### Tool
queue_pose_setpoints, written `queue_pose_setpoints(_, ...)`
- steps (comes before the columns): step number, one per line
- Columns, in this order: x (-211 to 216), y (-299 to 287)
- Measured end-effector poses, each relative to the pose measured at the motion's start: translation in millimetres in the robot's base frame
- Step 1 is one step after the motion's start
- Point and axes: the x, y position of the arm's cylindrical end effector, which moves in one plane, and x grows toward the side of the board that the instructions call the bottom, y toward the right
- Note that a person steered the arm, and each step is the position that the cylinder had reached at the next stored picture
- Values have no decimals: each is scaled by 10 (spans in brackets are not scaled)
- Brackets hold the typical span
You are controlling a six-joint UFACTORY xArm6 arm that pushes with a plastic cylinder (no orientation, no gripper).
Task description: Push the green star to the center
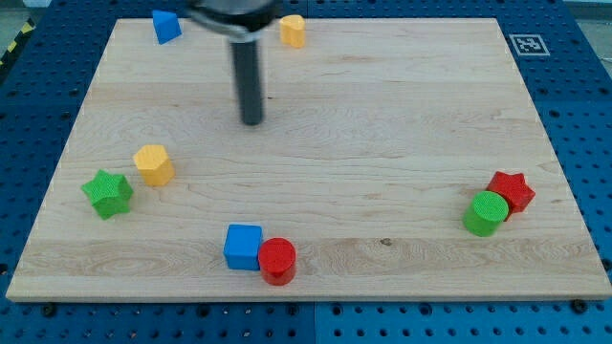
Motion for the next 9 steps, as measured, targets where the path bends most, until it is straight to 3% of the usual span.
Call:
queue_pose_setpoints(1,157,-852)
queue_pose_setpoints(3,1182,-1610)
queue_pose_setpoints(5,1218,-1424)
queue_pose_setpoints(6,1415,-1075)
queue_pose_setpoints(9,1429,-168)
